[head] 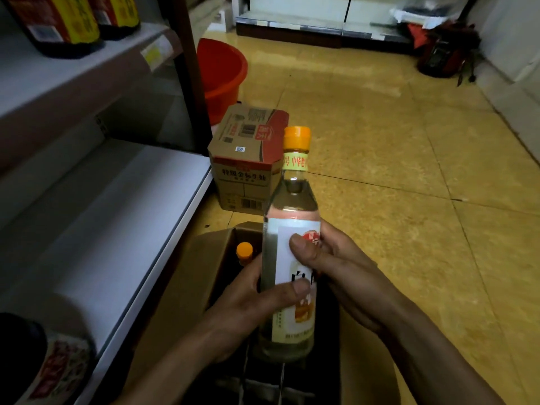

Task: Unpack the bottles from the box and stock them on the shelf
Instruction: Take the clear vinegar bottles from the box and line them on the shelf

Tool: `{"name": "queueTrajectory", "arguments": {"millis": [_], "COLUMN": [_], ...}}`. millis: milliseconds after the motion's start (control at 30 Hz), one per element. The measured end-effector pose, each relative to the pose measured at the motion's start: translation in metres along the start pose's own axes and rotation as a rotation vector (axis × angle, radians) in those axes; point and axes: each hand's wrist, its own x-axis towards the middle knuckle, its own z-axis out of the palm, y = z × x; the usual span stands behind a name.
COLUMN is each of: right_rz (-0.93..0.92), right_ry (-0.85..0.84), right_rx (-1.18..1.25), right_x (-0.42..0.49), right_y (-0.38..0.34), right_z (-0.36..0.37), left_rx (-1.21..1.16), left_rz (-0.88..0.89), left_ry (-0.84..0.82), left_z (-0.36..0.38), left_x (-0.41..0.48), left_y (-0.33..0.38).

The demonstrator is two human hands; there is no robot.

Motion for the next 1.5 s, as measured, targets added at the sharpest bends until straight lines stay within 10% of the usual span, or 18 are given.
{"name": "queueTrajectory", "arguments": {"millis": [400,867,1500], "right_rz": [-0.189,-0.056,-0.119], "right_ry": [0.454,0.005,0.077], "right_rx": [-0.050,-0.149,-0.309], "right_x": [0.005,-0.008,-0.003], "right_y": [0.008,0.009,0.024], "right_z": [0.020,0.018,0.006], "left_rx": [0.053,-0.096,-0.059], "left_rz": [-0.006,0.020,0.115], "left_ry": [0.044,0.113,-0.031], "left_z": [0.012,-0.007,-0.015], "left_x": [-0.003,-0.018,-0.011], "left_y": [-0.003,0.000,-0.002]}}
